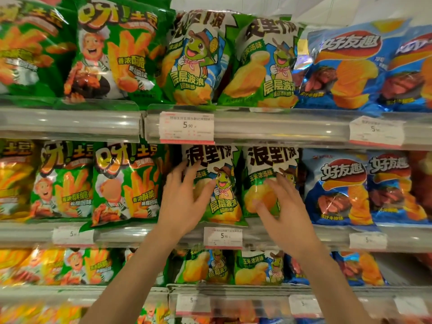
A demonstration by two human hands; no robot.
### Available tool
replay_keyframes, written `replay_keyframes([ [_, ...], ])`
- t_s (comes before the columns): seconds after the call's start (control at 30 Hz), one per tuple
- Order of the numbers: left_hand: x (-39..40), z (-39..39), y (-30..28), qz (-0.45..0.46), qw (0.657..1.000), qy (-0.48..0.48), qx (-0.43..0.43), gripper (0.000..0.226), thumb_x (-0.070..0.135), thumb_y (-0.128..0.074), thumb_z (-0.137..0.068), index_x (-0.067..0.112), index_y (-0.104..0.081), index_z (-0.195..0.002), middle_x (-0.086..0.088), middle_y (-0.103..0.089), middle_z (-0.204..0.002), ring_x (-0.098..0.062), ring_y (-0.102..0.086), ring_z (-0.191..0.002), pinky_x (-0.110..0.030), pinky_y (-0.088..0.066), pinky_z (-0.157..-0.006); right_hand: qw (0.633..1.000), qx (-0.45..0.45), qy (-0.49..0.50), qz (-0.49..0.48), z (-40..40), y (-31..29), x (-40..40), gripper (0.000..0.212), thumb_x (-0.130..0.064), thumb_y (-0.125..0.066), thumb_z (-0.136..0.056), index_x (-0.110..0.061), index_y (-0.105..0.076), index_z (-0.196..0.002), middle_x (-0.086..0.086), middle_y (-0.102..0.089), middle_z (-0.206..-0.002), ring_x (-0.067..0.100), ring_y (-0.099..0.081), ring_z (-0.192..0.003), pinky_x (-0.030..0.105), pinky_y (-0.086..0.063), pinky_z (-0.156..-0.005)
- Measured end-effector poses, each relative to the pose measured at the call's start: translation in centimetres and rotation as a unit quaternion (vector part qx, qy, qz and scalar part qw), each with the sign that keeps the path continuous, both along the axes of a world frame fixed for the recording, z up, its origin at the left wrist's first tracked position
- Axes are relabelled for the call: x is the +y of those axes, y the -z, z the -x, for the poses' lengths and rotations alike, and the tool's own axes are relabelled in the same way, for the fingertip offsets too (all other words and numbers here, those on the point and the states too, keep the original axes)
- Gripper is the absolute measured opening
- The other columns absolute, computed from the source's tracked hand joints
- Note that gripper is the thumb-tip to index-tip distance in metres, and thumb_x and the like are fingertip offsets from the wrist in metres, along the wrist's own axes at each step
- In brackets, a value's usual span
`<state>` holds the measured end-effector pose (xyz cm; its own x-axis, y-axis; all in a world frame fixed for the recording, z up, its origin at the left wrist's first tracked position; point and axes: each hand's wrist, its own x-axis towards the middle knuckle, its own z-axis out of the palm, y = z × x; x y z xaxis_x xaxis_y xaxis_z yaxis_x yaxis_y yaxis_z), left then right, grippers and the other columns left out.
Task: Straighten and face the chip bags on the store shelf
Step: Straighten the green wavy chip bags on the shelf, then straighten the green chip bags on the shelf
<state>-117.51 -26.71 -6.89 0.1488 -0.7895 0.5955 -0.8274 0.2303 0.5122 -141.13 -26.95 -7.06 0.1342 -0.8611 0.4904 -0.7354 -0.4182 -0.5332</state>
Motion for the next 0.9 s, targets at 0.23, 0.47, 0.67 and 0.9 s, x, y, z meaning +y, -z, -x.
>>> replay_keyframes([
  [0.23, 8.6, 0.2, 2.2, -0.038, 0.997, 0.037, 0.064, 0.048, 0.056, -0.052, -0.094, 0.035, -0.048, -0.137, 0.022, -0.047, -0.134, 0.003, -0.045, -0.124, -0.021, -0.039, -0.100, 0.994, -0.067, -0.062, -0.066, 1.5, 2.9, 6.3, 0.047, -0.057, -0.051, -0.090, -0.035, -0.057, -0.131, -0.019, -0.053, -0.129, 0.003, -0.049, -0.120, 0.029, -0.043, -0.102],
  [0.47, 13.6, 0.1, 6.7, -0.229, 0.958, 0.056, 0.160, 0.042, 0.053, -0.057, -0.088, 0.042, -0.053, -0.128, 0.022, -0.066, -0.109, 0.008, -0.060, -0.102, -0.010, -0.047, -0.082, 0.959, 0.005, -0.130, -0.252, 0.6, 7.4, 8.0, 0.037, -0.047, -0.056, -0.095, -0.037, -0.056, -0.130, -0.029, -0.063, -0.101, -0.007, -0.062, -0.089, 0.020, -0.054, -0.080],
  [0.67, 14.3, -2.8, 8.2, -0.265, 0.946, 0.058, 0.177, 0.032, 0.041, -0.059, -0.094, 0.035, -0.059, -0.125, 0.022, -0.068, -0.106, 0.009, -0.060, -0.101, -0.003, -0.045, -0.078, 0.957, 0.007, -0.089, -0.275, -0.5, 8.7, 9.6, 0.032, -0.046, -0.057, -0.095, -0.038, -0.059, -0.125, -0.027, -0.064, -0.100, -0.005, -0.062, -0.091, 0.018, -0.052, -0.081],
  [0.9, 14.7, -9.8, 6.8, -0.257, 0.934, 0.136, 0.205, 0.024, 0.049, -0.056, -0.093, 0.041, -0.064, -0.115, 0.023, -0.069, -0.102, 0.005, -0.065, -0.095, -0.011, -0.049, -0.078, 0.968, -0.011, 0.009, -0.252, -5.9, 8.1, 12.8, 0.022, -0.032, -0.062, -0.095, -0.034, -0.063, -0.118, -0.018, -0.069, -0.092, -0.001, -0.065, -0.082, 0.026, -0.055, -0.079],
])
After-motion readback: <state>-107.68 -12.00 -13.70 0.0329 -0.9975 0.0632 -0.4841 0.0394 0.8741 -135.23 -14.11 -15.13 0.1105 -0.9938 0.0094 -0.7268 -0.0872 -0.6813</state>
